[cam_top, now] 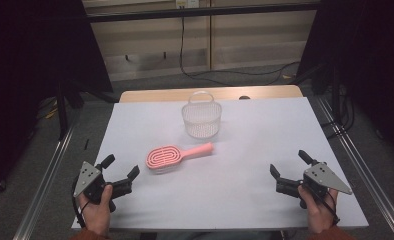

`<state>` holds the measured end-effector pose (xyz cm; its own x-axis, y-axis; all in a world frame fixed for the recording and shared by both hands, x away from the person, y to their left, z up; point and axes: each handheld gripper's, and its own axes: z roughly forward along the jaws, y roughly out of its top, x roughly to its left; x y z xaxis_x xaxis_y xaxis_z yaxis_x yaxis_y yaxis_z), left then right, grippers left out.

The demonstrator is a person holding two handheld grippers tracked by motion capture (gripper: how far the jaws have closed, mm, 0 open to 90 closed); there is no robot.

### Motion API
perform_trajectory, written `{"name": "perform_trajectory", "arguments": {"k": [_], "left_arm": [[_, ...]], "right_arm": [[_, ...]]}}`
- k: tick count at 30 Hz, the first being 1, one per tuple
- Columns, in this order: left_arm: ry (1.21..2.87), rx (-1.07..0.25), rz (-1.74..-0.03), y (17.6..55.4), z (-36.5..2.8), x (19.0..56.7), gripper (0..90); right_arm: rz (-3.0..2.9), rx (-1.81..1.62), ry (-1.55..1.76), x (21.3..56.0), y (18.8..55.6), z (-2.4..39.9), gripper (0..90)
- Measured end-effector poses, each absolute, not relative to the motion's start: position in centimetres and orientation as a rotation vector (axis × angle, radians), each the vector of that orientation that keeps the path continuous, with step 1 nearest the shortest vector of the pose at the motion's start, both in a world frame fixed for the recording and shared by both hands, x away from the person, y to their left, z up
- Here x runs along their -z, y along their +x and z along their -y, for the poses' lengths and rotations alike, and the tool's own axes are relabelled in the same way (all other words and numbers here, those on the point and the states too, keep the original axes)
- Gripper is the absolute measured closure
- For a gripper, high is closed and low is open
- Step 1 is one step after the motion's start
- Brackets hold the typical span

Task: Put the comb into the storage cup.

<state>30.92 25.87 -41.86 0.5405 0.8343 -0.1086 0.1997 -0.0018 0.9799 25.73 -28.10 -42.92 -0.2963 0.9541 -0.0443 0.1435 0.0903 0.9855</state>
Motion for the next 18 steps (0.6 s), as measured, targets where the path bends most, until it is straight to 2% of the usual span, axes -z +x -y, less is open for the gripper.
{"name": "perform_trajectory", "arguments": {"k": [5,9,14,18], "left_arm": [[1.550,-0.647,-0.925,31.0,-25.9,41.7,2.4],[1.570,-0.609,-0.906,31.1,-25.8,41.6,2.5],[1.609,-0.464,-0.861,31.7,-25.9,41.5,3.1],[1.620,-0.405,-0.848,32.0,-25.7,41.6,3.5]], "right_arm": [[-1.581,-1.295,1.111,42.9,25.8,28.1,0.3],[-1.583,-1.296,1.110,43.0,25.8,28.1,0.2],[-1.591,-1.296,1.116,43.0,25.8,28.1,0.2],[-1.594,-1.302,1.111,43.1,25.9,28.1,0.2]]}}
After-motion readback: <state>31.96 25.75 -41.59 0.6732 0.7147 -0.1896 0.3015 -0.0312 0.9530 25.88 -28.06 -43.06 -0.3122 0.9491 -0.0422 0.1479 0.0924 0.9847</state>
